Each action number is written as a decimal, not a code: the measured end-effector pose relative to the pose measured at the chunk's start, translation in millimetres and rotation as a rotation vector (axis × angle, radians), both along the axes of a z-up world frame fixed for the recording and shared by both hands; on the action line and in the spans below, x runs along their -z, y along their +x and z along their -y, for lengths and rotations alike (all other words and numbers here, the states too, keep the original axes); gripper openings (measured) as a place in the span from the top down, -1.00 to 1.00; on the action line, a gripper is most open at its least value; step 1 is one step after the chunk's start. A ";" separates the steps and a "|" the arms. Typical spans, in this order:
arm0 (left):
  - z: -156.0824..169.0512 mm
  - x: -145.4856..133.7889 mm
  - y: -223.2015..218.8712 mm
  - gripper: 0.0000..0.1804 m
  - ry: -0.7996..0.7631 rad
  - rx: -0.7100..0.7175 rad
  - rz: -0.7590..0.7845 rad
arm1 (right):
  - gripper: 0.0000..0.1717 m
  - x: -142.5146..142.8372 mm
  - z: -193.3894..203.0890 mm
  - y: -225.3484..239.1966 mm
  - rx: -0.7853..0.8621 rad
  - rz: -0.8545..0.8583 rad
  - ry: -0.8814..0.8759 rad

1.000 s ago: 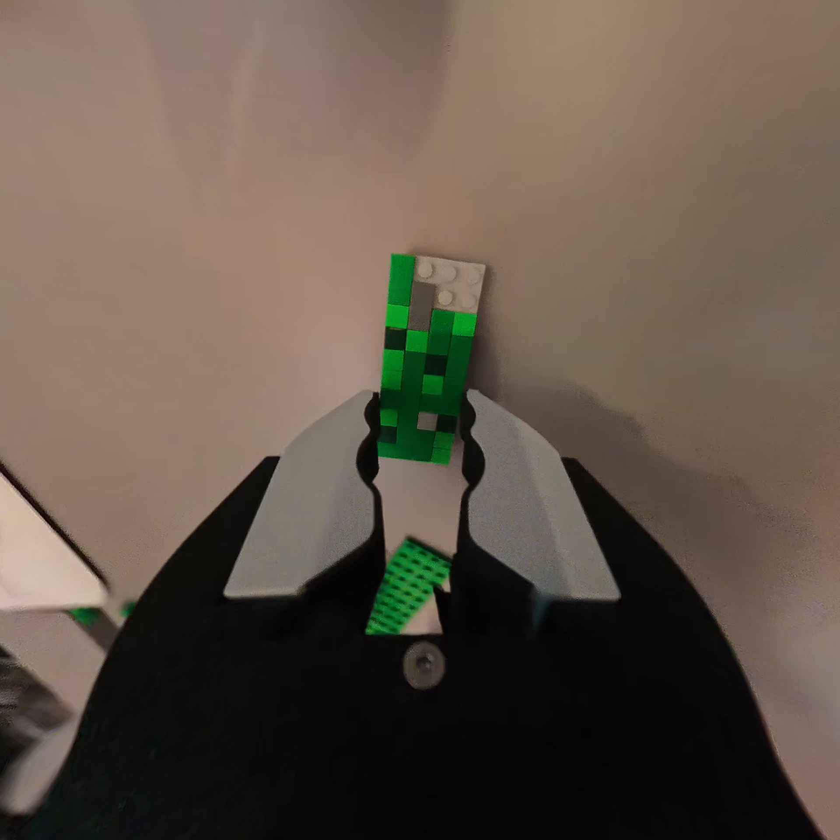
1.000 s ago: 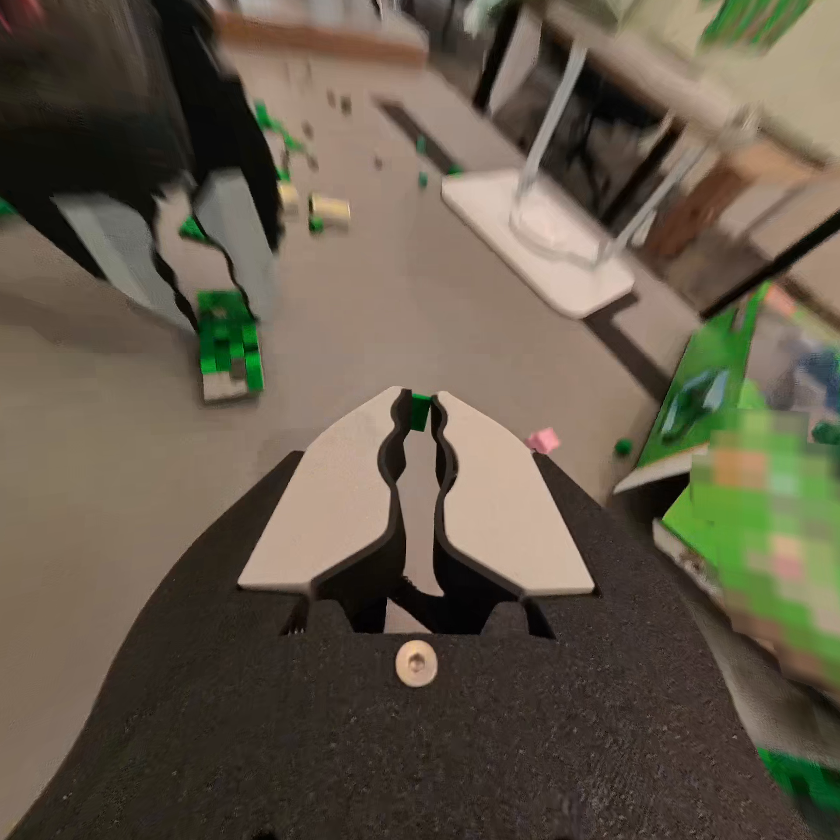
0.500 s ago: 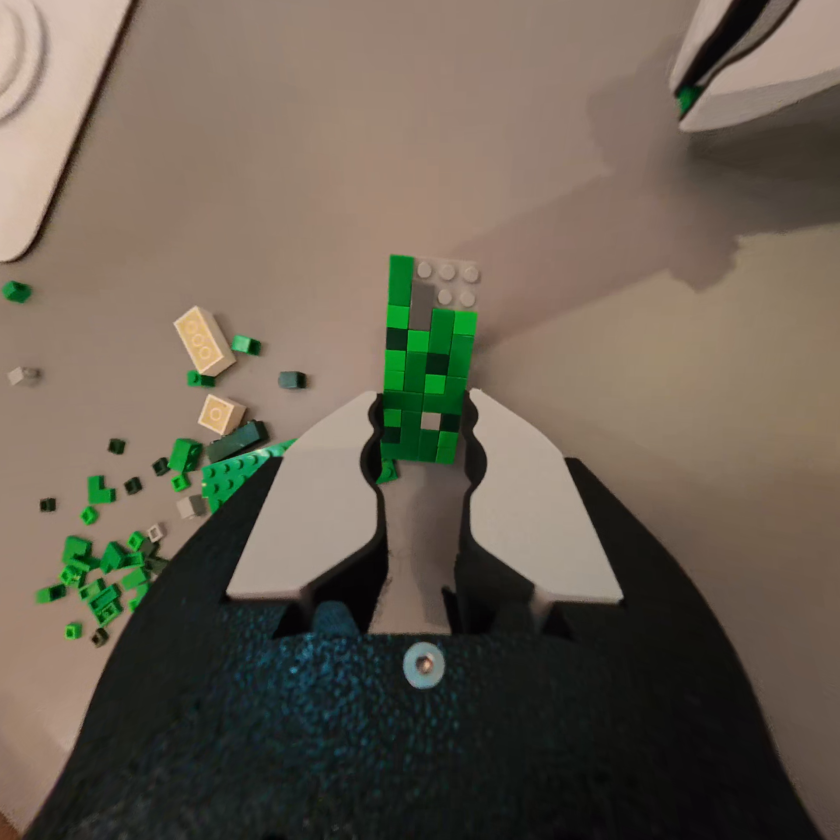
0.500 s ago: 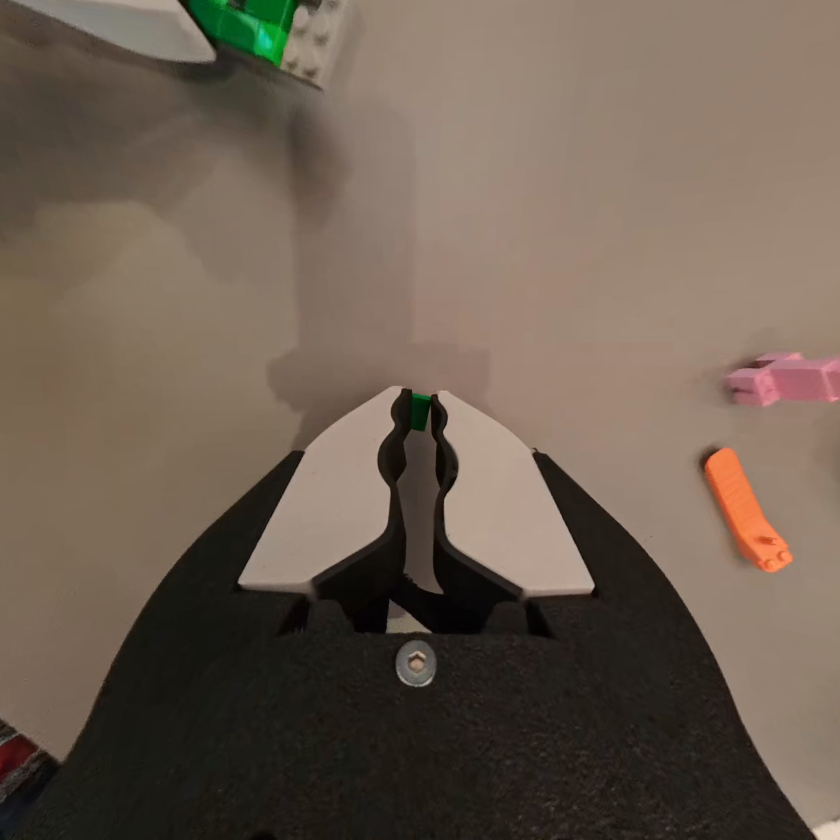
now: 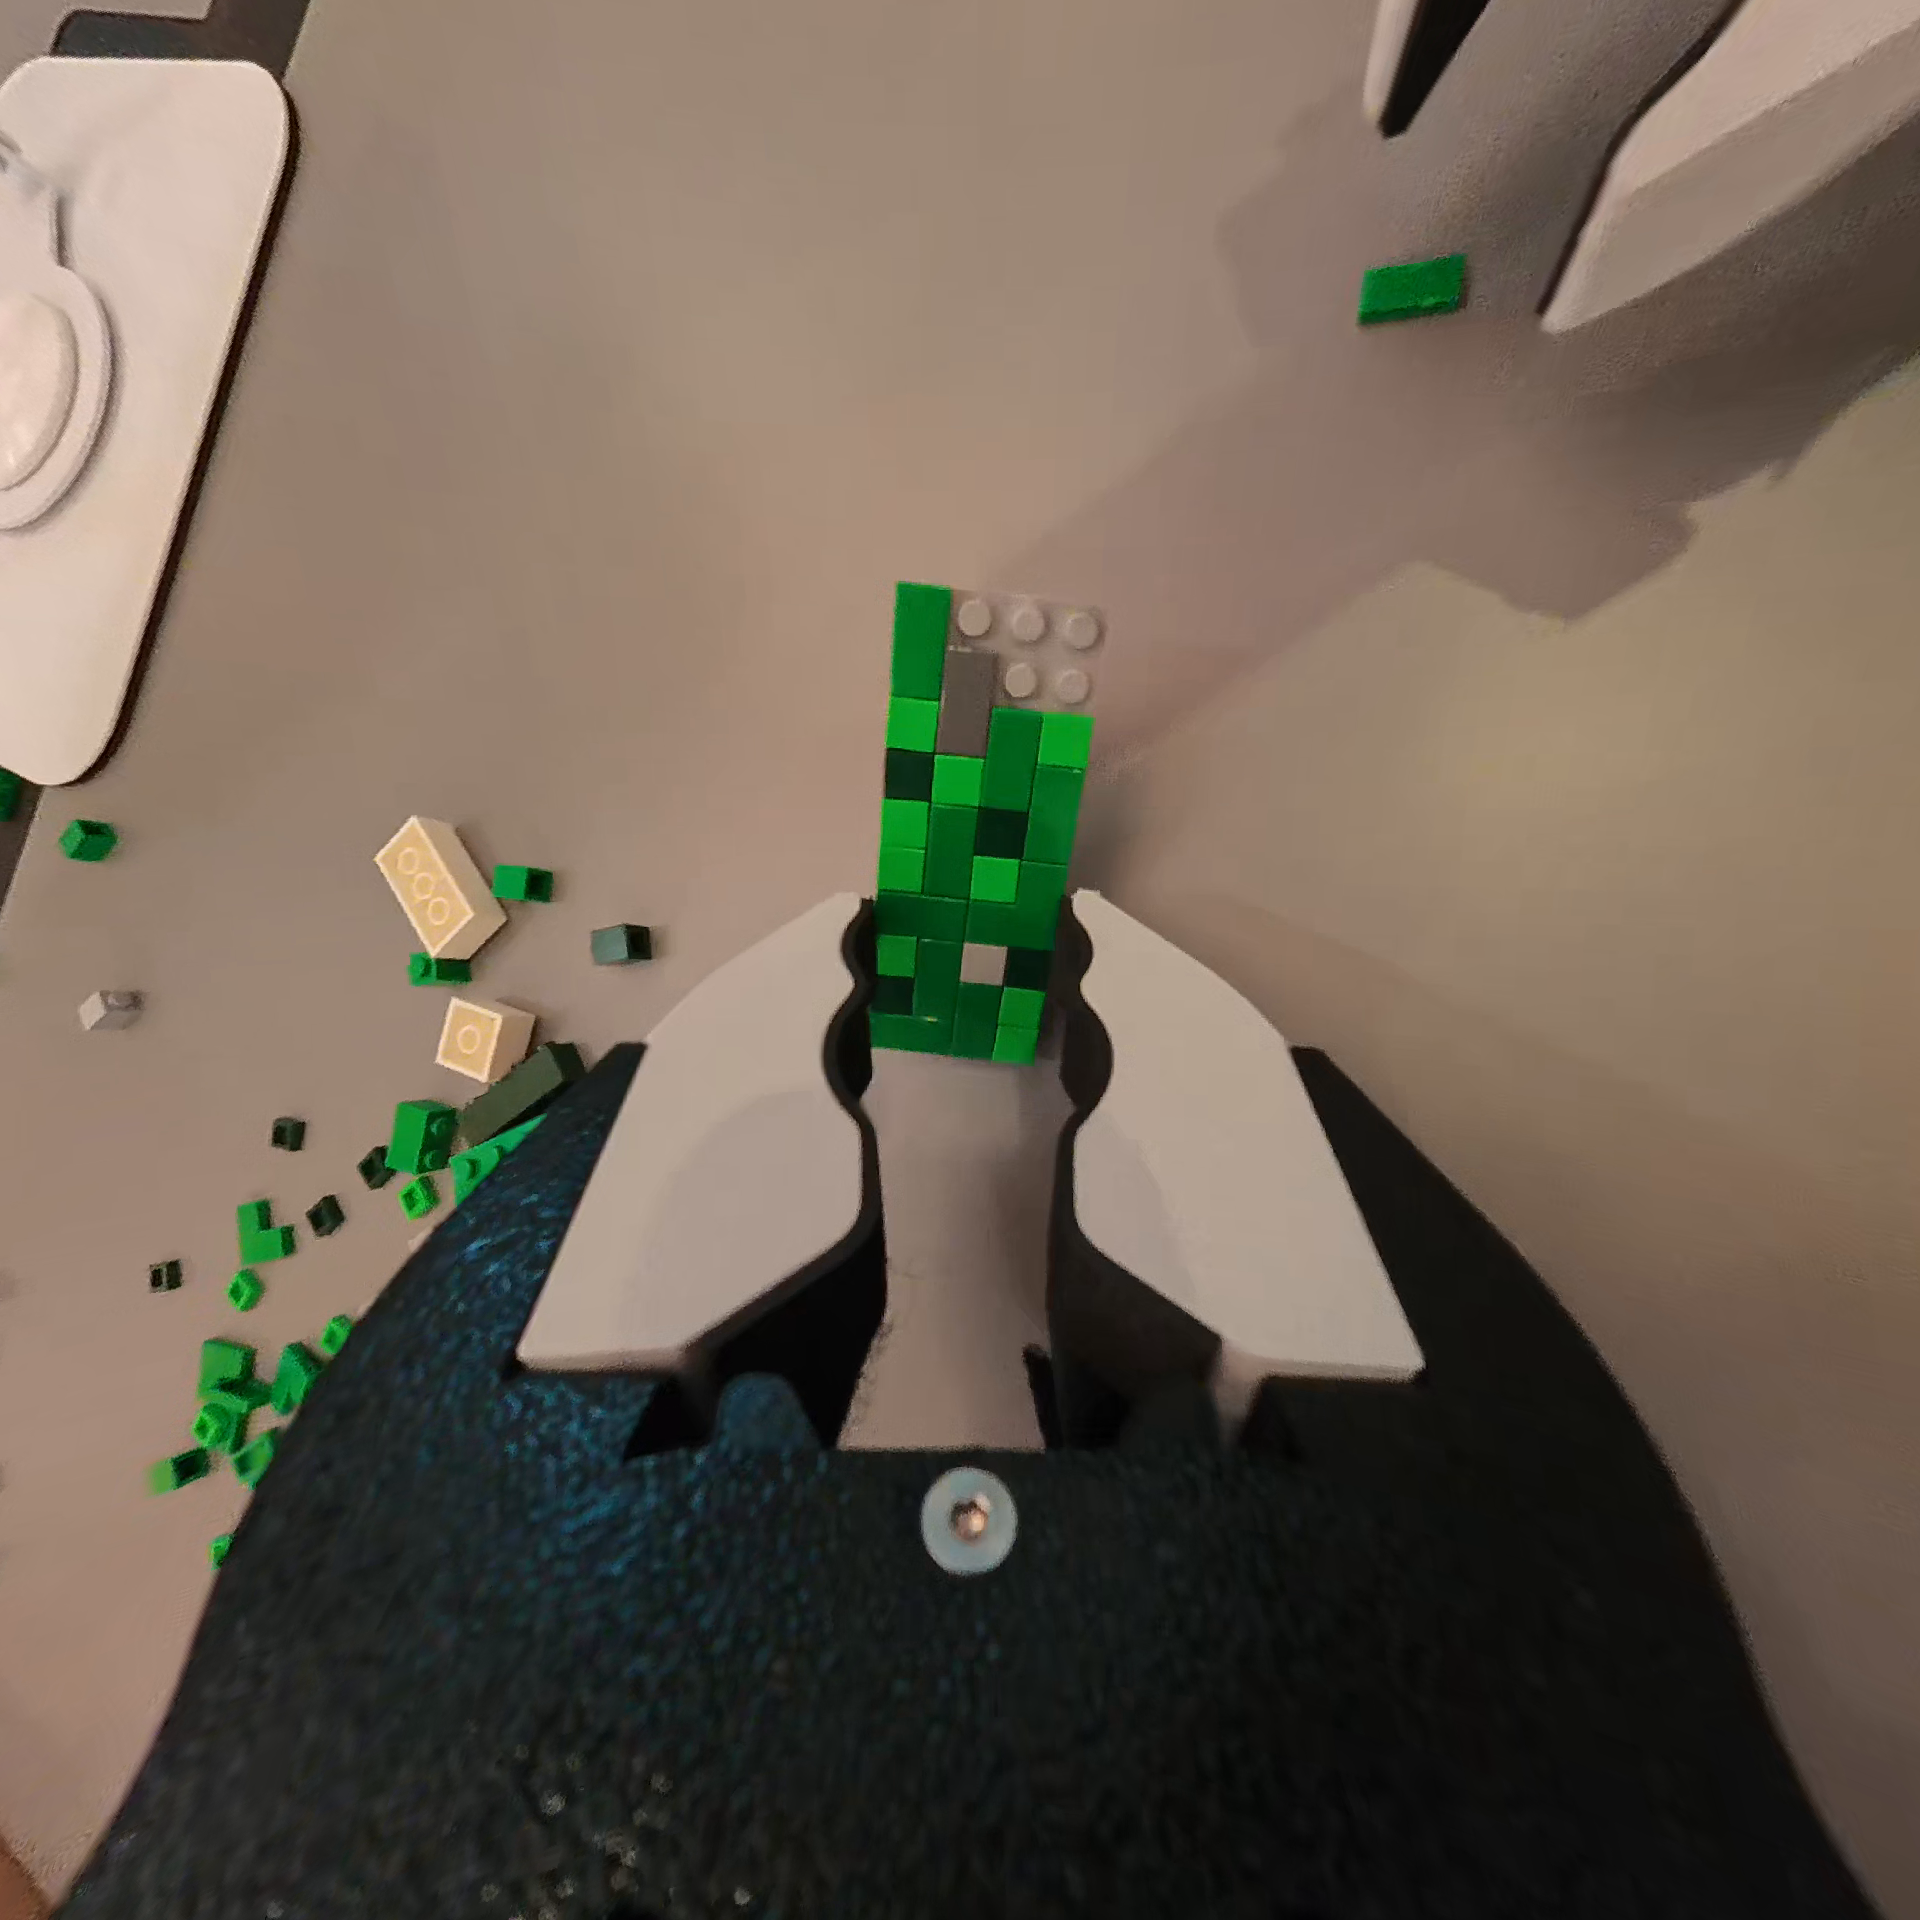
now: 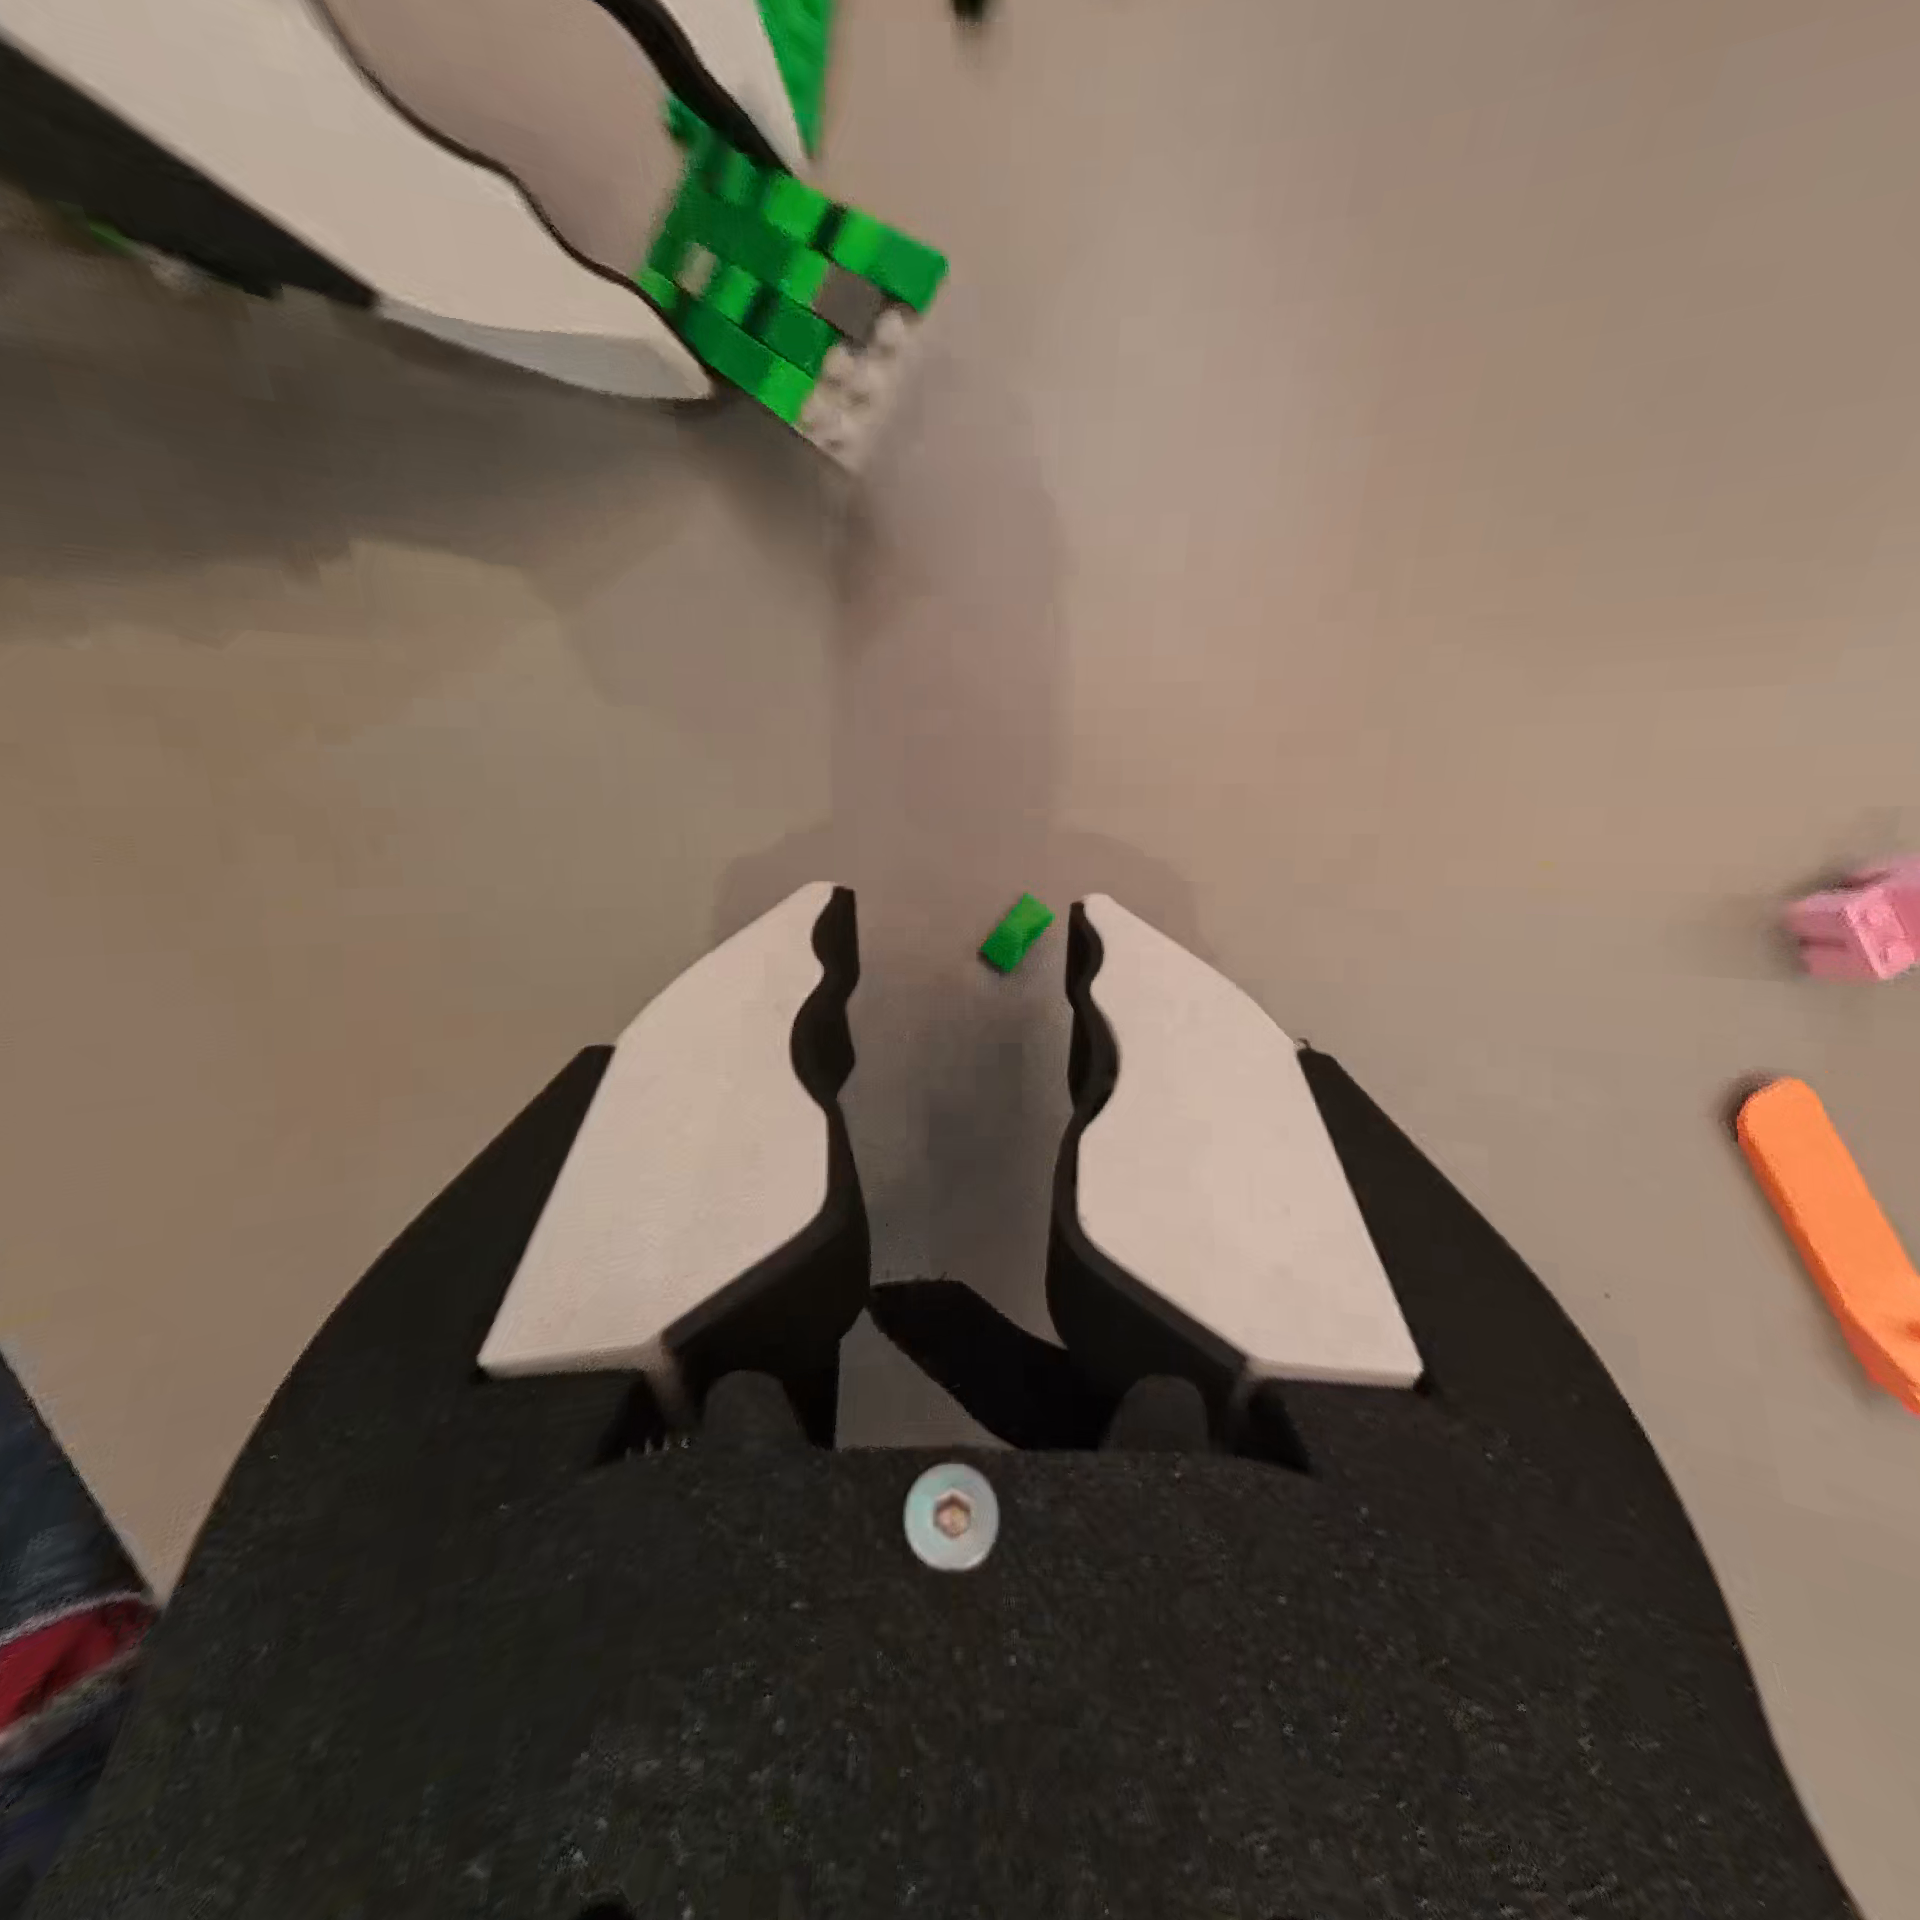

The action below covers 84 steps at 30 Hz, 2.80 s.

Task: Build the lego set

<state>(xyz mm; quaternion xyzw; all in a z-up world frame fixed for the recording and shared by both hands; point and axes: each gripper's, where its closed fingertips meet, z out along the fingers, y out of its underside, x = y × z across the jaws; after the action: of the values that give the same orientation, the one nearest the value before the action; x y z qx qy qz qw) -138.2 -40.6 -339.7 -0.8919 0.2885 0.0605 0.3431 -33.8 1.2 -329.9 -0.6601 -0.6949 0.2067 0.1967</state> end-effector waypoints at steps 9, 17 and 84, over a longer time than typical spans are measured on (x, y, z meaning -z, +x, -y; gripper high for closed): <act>1.3 -6.9 3.3 0.64 0.015 0.013 0.107 | 0.65 9.2 -11.4 15.9 -0.125 -0.161 -0.004; 12.9 -0.7 18.2 0.64 -0.073 0.111 0.140 | 0.65 15.6 -3.7 15.9 -0.310 -0.127 0.063; 41.6 6.8 58.3 0.64 -0.298 0.121 0.289 | 0.82 -4.4 53.5 -32.3 -0.759 0.050 0.248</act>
<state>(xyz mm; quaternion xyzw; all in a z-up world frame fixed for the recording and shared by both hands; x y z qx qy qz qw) -79.9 -82.2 -346.6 -0.9132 0.2952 -0.1319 0.2482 -66.0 -52.3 -325.5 -0.3326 -0.9135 0.1631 0.1679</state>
